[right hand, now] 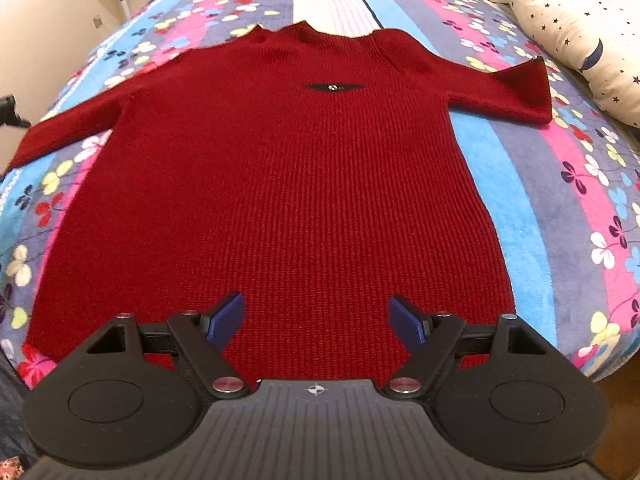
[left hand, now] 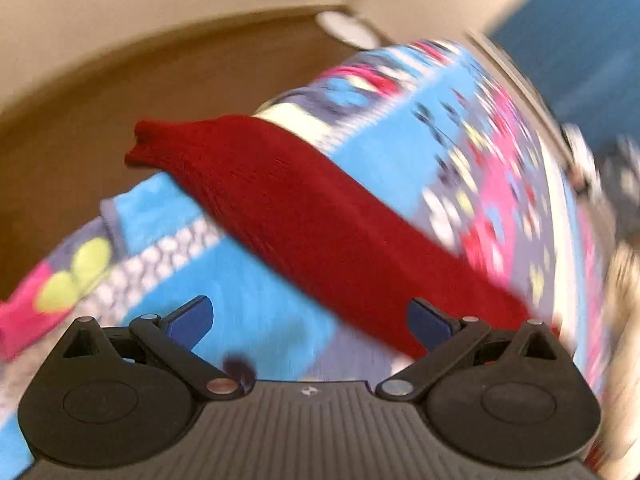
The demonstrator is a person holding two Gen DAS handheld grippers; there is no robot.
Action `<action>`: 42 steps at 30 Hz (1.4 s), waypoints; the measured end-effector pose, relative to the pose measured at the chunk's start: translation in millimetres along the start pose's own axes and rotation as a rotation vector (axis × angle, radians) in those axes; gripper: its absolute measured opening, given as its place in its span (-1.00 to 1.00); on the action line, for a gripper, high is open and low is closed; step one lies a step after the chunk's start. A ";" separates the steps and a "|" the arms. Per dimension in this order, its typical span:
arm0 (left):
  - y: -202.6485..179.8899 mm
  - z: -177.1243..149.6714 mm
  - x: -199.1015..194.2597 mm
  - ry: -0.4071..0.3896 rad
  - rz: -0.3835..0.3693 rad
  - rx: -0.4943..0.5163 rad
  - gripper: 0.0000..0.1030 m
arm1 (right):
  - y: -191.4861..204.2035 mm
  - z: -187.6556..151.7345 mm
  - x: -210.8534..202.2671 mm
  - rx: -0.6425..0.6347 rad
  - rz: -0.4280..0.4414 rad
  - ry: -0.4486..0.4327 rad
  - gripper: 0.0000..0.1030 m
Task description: Fold small clothes
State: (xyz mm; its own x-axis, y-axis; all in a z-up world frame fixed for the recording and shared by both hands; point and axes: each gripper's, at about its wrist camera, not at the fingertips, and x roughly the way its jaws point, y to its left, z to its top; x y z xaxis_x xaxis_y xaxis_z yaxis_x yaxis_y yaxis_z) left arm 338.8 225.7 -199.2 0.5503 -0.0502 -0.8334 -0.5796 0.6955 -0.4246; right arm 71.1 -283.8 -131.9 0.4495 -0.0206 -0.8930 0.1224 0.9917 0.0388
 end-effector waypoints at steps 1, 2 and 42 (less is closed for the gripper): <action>9.9 11.4 11.1 0.000 -0.010 -0.075 0.99 | 1.3 1.5 2.2 0.000 -0.003 0.005 0.56; 17.6 21.1 21.8 0.003 -0.024 -0.129 0.99 | 1.9 2.8 3.8 -0.003 -0.004 0.008 0.56; -250.0 -108.0 83.6 0.021 -0.073 0.518 0.74 | -106.1 -5.2 32.4 0.201 -0.057 -0.049 0.56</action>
State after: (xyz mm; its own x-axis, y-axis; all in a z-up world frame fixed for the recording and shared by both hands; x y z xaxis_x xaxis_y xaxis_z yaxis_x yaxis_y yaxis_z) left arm 464.8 -29.8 -200.9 0.5628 -0.1226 -0.8175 -0.1639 0.9528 -0.2557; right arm 68.2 -389.0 -167.2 0.4791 -0.0865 -0.8735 0.3207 0.9436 0.0824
